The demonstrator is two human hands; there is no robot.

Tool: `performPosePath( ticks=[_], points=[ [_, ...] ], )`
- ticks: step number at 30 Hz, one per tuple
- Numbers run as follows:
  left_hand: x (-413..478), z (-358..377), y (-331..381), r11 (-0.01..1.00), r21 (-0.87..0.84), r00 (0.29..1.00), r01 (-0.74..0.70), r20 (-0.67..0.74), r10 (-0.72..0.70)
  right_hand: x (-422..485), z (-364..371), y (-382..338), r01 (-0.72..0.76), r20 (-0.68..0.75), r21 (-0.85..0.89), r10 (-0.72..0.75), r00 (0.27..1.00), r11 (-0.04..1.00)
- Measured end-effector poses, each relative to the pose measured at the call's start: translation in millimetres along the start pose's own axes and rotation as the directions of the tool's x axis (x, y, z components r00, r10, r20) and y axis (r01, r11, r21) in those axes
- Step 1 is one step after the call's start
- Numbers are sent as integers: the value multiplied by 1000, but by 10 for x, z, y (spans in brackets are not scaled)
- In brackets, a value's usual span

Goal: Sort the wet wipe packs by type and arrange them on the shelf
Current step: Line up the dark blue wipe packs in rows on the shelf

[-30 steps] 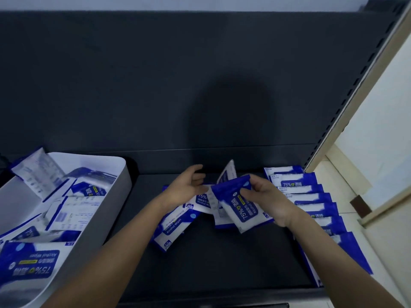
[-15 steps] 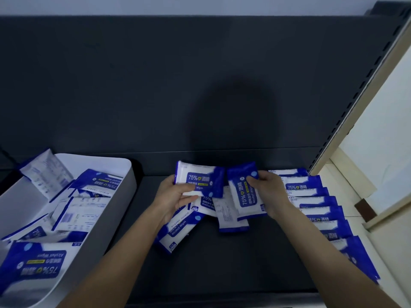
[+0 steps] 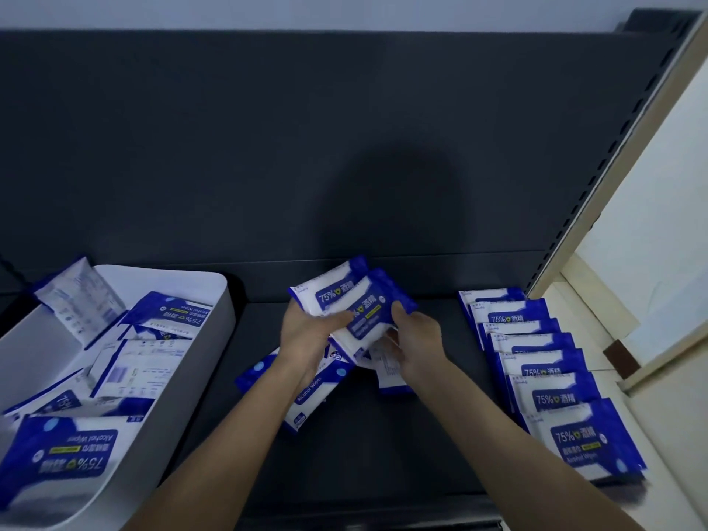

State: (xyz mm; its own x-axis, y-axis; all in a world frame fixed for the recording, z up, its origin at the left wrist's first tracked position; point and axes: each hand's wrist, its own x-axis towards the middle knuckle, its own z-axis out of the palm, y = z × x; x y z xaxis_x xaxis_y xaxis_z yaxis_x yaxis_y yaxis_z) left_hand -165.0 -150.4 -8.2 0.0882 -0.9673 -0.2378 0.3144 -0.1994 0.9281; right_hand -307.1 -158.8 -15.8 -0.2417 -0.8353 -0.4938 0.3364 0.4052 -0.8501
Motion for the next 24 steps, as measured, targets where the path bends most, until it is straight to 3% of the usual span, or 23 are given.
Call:
performPosePath(
  ticks=[1,2,4,6,8,10,13,17,20,24],
  points=[
    [17,-52,22,997,69,998,-25,-63,29,19,-62,41,111,31,-216,-107,994,970],
    [46,-109,44,988,145,990,-48,-124,67,47,-139,92,246,105,-472,-223,969,847],
    [101,-218,78,961,270,967,-64,-222,126,131,-303,232,379,282,-842,-285,916,384],
    [120,-290,82,946,320,953,-55,-267,146,184,-401,348,384,355,-918,-230,906,94],
    [109,-321,56,946,318,951,-57,-271,148,187,-443,355,424,417,-906,-236,878,-22],
    [83,-327,35,943,325,949,-68,-271,162,150,-452,227,459,427,-887,-293,856,49],
    [42,-333,35,947,317,955,-50,-264,138,166,-496,-40,400,295,-839,-311,904,368],
    [27,-335,70,965,261,991,38,-133,-3,181,-642,-308,213,195,-577,-121,973,788],
    [29,-251,73,960,266,993,89,-94,-67,159,-744,-449,93,224,-410,2,975,908],
    [20,-93,-43,949,283,989,143,-79,-125,193,-764,-586,171,215,-348,-98,972,922]
  ],
)
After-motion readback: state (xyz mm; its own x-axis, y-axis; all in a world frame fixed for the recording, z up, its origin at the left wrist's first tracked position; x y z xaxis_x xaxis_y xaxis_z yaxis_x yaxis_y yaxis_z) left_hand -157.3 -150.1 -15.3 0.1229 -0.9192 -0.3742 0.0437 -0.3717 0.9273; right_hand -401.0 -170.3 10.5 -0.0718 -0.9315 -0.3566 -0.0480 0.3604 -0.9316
